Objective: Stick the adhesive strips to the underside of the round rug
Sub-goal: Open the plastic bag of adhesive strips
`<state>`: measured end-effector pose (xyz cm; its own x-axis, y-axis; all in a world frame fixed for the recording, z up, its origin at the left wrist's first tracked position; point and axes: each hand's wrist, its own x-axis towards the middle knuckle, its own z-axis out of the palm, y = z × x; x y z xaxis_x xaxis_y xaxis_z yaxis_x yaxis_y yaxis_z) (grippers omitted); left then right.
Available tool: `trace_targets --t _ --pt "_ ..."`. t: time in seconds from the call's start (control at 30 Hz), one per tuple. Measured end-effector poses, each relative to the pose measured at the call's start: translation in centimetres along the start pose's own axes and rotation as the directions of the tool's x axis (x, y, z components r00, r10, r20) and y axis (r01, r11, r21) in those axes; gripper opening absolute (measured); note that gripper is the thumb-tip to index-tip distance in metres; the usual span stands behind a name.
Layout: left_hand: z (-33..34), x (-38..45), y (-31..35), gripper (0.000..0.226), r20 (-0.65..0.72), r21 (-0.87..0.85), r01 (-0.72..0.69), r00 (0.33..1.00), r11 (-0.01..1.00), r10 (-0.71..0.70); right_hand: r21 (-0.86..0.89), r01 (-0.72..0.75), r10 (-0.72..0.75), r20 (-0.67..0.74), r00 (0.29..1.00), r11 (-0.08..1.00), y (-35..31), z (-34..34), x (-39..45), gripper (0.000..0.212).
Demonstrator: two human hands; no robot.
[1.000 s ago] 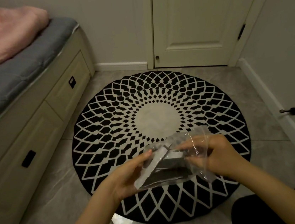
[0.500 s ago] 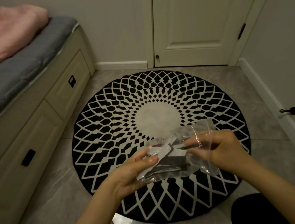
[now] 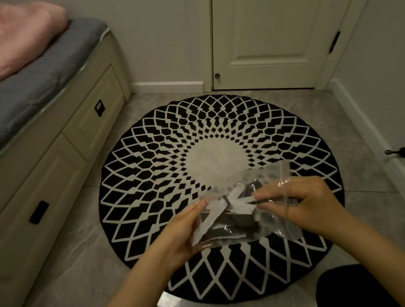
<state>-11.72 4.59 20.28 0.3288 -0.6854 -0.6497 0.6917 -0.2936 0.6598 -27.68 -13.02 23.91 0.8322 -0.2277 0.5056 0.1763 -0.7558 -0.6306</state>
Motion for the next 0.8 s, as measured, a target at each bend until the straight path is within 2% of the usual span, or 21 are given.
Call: trace_targets --t 0.13,0.33,0.53,0.8 --pt "-0.1 0.5 -0.2 0.026 -0.064 0.038 -0.074 0.995 0.996 0.077 -0.034 -0.022 0.021 -0.008 1.0 0.999 0.5 0.0 -0.1 0.023" --pt "0.2 0.5 -0.5 0.027 -0.017 0.062 -0.089 0.996 0.994 0.091 -0.03 -0.069 0.069 -0.001 0.998 0.997 0.8 0.4 -0.2 0.024" --pt "0.1 0.5 -0.6 0.028 -0.017 -0.03 -0.067 0.998 0.997 0.067 0.021 -0.027 0.028 -0.026 0.999 0.999 -0.3 0.2 0.0 0.024" --pt "0.8 0.2 -0.9 0.034 -0.05 -0.054 -0.064 0.997 0.997 0.061 0.116 -0.229 0.234 -0.024 0.972 0.966 0.0 -0.4 0.3 0.022"
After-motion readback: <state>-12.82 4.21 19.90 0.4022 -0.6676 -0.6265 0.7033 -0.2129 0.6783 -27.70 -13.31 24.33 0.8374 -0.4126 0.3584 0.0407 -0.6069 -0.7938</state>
